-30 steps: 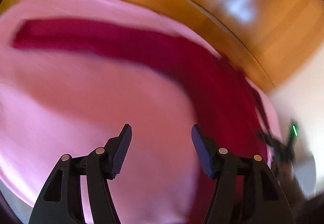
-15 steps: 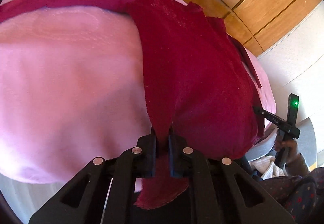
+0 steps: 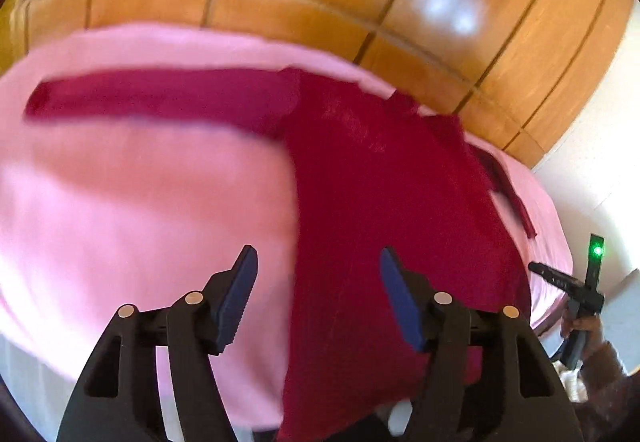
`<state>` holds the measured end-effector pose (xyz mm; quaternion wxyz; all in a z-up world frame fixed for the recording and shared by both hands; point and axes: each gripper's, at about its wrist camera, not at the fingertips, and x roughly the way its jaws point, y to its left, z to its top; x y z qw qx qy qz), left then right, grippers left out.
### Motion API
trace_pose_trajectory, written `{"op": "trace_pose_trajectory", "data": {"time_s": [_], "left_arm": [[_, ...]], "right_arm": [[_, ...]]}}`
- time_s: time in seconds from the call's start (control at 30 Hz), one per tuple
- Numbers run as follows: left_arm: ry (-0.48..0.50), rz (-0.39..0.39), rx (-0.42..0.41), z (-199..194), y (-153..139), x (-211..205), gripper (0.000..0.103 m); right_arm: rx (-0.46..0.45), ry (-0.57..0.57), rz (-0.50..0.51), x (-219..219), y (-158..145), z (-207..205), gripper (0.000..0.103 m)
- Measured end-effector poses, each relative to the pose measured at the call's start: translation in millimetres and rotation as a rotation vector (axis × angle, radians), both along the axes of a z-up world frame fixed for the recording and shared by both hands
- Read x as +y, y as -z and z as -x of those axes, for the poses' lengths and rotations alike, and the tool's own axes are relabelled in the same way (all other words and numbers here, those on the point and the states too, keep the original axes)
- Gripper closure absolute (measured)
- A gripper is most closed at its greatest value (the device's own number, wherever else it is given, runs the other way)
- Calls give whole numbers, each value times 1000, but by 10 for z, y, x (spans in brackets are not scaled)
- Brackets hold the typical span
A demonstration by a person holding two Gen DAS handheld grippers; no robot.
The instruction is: Fold small clothes
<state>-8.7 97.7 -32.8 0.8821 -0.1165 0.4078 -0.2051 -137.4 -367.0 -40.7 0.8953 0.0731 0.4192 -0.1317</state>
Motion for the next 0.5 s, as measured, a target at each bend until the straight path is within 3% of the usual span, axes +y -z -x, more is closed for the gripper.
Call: {"op": "trace_pose_trajectory", "data": {"time_s": [0.1, 0.23, 0.27, 0.33, 0.37, 0.5], "left_arm": [[33, 2, 3, -225, 49, -309, 41], [89, -33, 20, -450, 205, -740, 41], [95, -38, 30, -506, 252, -815, 37], [109, -58, 55, -640, 370, -982, 36], [111, -70, 58, -638, 394, -1007, 36], [128, -150, 21, -738, 457, -1165, 36]], "right_arm": [[-18, 136, 73, -359, -20, -219, 54], [23, 183, 141, -791, 162, -597, 53], [34, 187, 151, -844, 201, -658, 55], [75, 187, 182, -944, 306, -793, 76], [102, 191, 214, -969, 312, -828, 97], [-18, 220, 212, -1068, -115, -462, 98]]}}
